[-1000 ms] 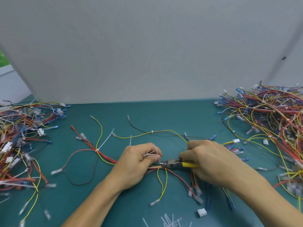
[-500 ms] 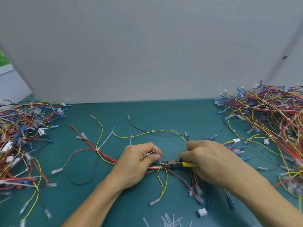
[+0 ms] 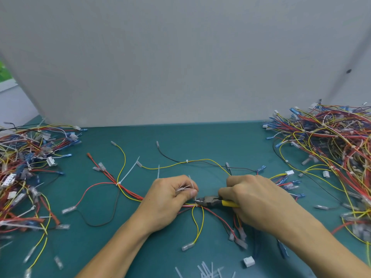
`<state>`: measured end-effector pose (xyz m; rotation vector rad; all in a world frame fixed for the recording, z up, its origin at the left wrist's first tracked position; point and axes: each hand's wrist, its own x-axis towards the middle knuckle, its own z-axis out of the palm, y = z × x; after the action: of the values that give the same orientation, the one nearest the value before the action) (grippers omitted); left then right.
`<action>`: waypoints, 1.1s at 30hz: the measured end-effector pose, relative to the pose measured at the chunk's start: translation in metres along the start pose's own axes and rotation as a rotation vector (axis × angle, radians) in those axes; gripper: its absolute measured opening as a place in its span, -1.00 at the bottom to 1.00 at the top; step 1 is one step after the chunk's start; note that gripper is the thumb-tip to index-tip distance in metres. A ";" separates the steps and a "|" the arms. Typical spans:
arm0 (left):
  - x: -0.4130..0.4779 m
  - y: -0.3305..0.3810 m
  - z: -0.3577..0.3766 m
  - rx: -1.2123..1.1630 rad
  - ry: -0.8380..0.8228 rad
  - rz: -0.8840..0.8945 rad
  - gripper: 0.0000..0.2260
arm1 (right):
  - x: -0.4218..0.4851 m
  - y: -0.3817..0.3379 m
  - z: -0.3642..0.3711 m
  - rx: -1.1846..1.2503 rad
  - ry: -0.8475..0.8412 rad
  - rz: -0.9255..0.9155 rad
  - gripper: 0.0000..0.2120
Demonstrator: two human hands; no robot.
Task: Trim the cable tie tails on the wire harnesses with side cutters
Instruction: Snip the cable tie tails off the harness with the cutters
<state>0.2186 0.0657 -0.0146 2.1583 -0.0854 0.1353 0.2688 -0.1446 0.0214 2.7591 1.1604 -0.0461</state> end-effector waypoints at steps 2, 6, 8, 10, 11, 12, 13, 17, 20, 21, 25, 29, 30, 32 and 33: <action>0.000 0.001 0.000 0.005 0.000 0.000 -0.86 | -0.001 -0.001 -0.002 -0.014 -0.006 0.009 -0.90; 0.000 0.002 0.000 0.017 0.008 0.006 -0.86 | -0.003 -0.009 -0.006 -0.046 0.002 0.023 -0.88; 0.000 0.002 -0.001 0.021 0.008 0.003 -0.85 | -0.004 -0.013 -0.007 -0.076 -0.008 0.030 -0.86; 0.000 0.002 -0.001 0.025 0.008 0.007 -0.83 | -0.004 -0.013 -0.006 -0.093 -0.018 0.041 -0.84; 0.000 0.002 -0.001 0.023 0.008 0.008 -0.83 | -0.003 -0.012 -0.005 -0.092 -0.018 0.047 -0.84; 0.000 0.002 -0.001 0.021 0.009 0.006 -0.83 | -0.003 -0.011 -0.005 -0.091 -0.019 0.051 -0.85; 0.000 0.002 -0.001 0.021 0.010 0.005 -0.84 | -0.003 -0.011 -0.004 -0.084 -0.019 0.054 -0.85; -0.001 0.002 -0.002 0.012 0.027 0.016 -0.84 | -0.002 -0.010 -0.003 -0.061 -0.012 0.068 -0.86; 0.000 0.006 -0.004 -0.060 0.068 0.014 -0.83 | -0.002 -0.012 -0.004 -0.063 -0.031 0.093 -0.91; 0.000 0.009 -0.005 -0.157 0.097 0.000 -0.84 | -0.003 -0.012 -0.004 -0.040 -0.024 0.102 -0.93; 0.006 0.019 -0.027 -0.777 0.261 -0.113 -0.84 | -0.003 -0.011 -0.002 0.205 0.133 0.113 -0.84; 0.005 0.016 -0.058 -1.040 0.347 -0.230 -0.75 | 0.000 -0.029 0.008 0.392 0.149 0.008 -0.76; 0.004 0.014 -0.062 -1.026 0.363 -0.266 -0.75 | 0.000 -0.032 0.011 0.379 0.143 -0.002 -0.78; 0.002 0.009 -0.066 -0.961 0.391 -0.334 -0.76 | 0.001 -0.032 0.015 0.360 0.151 0.003 -0.81; 0.001 0.006 -0.067 -0.906 0.402 -0.360 -0.76 | 0.000 -0.028 0.015 0.357 0.150 0.008 -0.83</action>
<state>0.2149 0.1180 0.0275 1.1860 0.4013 0.2594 0.2494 -0.1271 0.0030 3.1250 1.2891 -0.0501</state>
